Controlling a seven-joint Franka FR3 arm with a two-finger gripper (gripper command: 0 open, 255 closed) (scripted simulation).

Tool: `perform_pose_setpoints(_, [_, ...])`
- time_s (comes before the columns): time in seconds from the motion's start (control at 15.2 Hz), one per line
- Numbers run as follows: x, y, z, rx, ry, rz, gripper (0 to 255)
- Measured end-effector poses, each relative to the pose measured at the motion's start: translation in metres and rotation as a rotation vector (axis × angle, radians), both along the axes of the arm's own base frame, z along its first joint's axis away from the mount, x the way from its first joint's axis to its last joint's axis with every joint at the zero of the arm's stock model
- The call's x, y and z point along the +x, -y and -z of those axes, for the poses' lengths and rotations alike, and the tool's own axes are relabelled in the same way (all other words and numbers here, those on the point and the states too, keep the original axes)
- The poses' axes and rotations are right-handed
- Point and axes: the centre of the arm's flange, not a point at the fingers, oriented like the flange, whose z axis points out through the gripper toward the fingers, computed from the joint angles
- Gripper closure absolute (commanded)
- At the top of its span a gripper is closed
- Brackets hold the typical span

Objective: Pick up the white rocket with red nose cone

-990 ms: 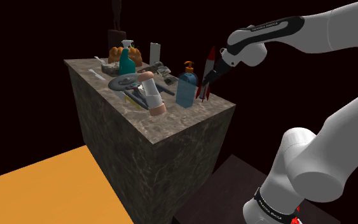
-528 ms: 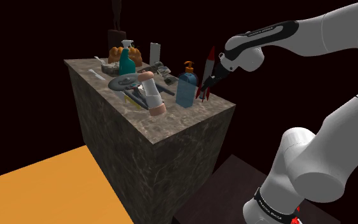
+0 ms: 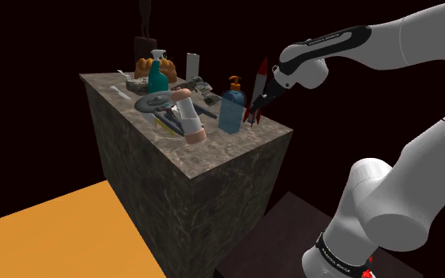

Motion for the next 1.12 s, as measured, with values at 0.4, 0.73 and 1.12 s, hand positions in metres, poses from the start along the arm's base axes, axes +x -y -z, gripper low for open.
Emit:
perform_pose_setpoints(0.4, [-0.001, -0.001, -0.021, 0.000, -0.001, 0.000, 255])
perform_pose_setpoints(0.73, [0.000, -0.001, -0.047, 0.000, -0.001, -0.001, 255])
perform_pose_setpoints(1.12, [0.000, 0.000, -0.076, 0.000, -0.001, -0.001, 255])
